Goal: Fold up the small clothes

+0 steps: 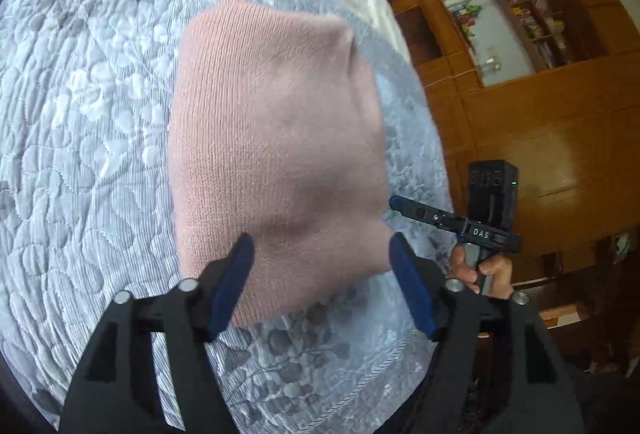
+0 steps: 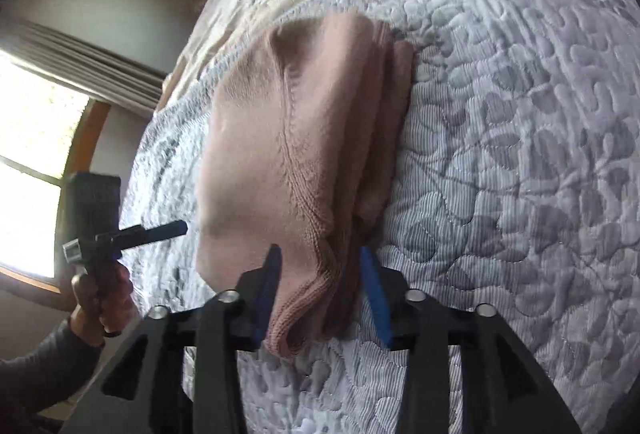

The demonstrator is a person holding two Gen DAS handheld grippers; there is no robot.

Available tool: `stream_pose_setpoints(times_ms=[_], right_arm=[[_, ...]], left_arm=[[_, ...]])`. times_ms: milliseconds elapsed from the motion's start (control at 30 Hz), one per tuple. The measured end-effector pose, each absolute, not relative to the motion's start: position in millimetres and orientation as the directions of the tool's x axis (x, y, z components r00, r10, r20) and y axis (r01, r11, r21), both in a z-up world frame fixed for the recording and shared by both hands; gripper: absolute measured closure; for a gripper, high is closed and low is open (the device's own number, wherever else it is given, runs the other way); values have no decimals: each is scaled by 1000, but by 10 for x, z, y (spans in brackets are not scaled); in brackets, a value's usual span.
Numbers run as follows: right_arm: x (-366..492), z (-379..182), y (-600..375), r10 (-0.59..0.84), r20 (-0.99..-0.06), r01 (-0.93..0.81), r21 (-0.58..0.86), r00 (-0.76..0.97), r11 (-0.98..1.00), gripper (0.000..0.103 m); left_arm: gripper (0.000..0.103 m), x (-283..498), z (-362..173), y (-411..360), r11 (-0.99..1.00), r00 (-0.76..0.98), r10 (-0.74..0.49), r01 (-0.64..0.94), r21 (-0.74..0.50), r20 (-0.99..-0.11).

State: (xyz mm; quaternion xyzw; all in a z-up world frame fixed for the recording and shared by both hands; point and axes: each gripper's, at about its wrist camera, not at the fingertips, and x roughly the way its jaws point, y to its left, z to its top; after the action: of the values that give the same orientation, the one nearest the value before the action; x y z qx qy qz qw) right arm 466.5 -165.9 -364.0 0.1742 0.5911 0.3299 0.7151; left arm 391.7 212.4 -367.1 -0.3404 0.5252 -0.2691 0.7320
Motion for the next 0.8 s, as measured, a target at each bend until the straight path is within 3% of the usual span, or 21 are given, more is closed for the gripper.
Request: stream_pose_setpoints(times_ms=[200, 267, 533, 800], right_arm=[[4867, -3575, -1809, 705, -702, -209, 677, 102, 705, 54], [4903, -3600, -1824, 708, -699, -188, 685, 99, 704, 40], [5390, -3907, -1693, 772, -631, -71, 769, 70, 635, 29], [5854, -4206, -1564, 779, -627, -62, 778, -18, 625, 27]], left_arm=[[25, 3652, -3768, 2514, 649, 306, -716, -41, -760, -628], [24, 3633, -3862, 2597, 652, 305, -708, -68, -756, -638], [25, 3715, -4388, 2705, 575, 261, -761, -150, -804, -593], [25, 3851, -4702, 2701, 458, 229, -848, -138, -878, -478]])
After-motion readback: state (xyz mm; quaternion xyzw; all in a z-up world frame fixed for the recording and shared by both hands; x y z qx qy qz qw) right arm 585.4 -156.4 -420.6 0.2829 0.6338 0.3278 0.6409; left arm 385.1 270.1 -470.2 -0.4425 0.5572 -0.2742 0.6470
